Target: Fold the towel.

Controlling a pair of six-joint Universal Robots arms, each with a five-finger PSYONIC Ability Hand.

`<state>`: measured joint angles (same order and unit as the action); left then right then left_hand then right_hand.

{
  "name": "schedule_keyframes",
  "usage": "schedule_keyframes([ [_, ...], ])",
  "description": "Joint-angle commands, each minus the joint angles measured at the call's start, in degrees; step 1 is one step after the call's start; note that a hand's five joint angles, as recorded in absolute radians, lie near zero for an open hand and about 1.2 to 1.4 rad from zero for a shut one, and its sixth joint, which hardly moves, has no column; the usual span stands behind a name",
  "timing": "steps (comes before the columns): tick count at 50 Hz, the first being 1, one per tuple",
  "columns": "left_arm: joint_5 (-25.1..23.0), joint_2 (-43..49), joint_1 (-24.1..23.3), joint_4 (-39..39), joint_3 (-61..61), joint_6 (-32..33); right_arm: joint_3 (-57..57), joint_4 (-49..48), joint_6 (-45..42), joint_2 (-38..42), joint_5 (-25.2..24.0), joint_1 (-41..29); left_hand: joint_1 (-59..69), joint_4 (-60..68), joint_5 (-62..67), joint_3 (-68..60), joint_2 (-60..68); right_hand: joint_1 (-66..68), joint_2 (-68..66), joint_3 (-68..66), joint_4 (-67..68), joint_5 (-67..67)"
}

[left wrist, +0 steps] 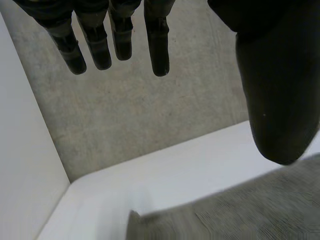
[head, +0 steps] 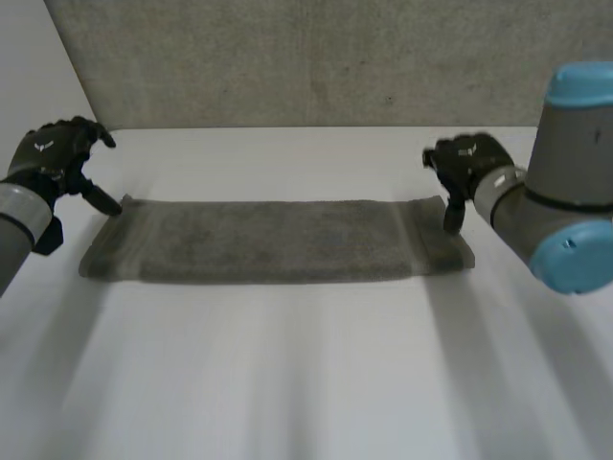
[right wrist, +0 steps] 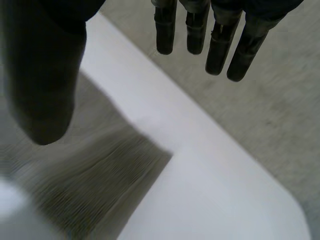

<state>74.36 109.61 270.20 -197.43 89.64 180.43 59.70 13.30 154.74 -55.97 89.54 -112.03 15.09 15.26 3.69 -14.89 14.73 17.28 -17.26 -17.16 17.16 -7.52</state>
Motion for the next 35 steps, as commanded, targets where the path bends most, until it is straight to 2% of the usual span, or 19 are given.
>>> schedule_keyframes([
  [1, 0.2, -1.8, -0.3, -5.1, 8.4, -0.3, 11.4, -6.9, -1.4, -0.5, -1.4, 0.3, -3.7, -3.9, -2.3, 3.5, -3.3, 5.9, -5.9, -6.0, 6.0, -5.7],
  [8, 0.3, -1.8, -0.3, -9.6, 10.9, -0.7, 14.6, -14.8, -4.4, 5.4, -1.6, 1.3, -3.7, -3.9, -2.3, 3.5, -3.3, 8.9, -9.0, -9.1, 9.1, -8.7],
  [14, 0.3, -1.7, -0.2, -9.7, 11.1, -0.8, 13.5, -15.3, -4.9, 8.9, -1.4, 1.9, -3.9, -4.0, -2.5, 3.7, -3.5, 12.0, -12.0, -12.1, 12.1, -11.7],
  [22, 0.3, -1.4, -0.2, -9.7, 11.2, -0.8, 12.5, -18.0, -5.0, 11.1, -1.5, 2.4, -4.0, -4.2, -2.6, 3.8, -3.7, 23.8, -23.8, -23.9, 23.9, -23.5],
  [25, 0.3, -1.4, -0.2, -9.7, 11.3, -0.8, 12.5, -18.7, -5.1, 11.5, -1.5, 2.4, -4.0, -4.2, -2.6, 3.8, -3.7, 30.3, -30.3, -30.4, 30.4, -30.1],
  [27, 0.3, -1.4, -0.2, -9.7, 11.3, -0.8, 12.2, -19.5, -5.0, 11.5, -1.5, 2.7, -4.0, -4.2, -2.6, 3.8, -3.7, 53.2, -53.2, -53.3, 53.3, -53.0],
  [28, 0.3, -1.4, -0.2, -9.7, 11.4, -0.8, 12.2, -19.5, -5.0, 11.5, -1.5, 2.7, -4.0, -4.2, -2.6, 3.8, -3.7, 53.4, -53.4, -53.5, 53.5, -53.1],
  [29, 0.3, -1.5, -0.1, -9.7, 11.7, -0.8, 12.1, -20.0, -4.9, 11.4, -1.3, 3.0, -4.0, -4.2, -2.6, 3.8, -3.7, 62.6, -62.6, -62.7, 62.7, -62.4],
  [35, 0.3, -1.6, -0.1, -10.3, 12.0, -0.8, 12.8, -20.2, -4.8, 9.8, -1.1, 5.1, -4.0, -4.2, -2.6, 3.8, -3.7, 62.7, -62.7, -62.8, 62.8, -62.5],
])
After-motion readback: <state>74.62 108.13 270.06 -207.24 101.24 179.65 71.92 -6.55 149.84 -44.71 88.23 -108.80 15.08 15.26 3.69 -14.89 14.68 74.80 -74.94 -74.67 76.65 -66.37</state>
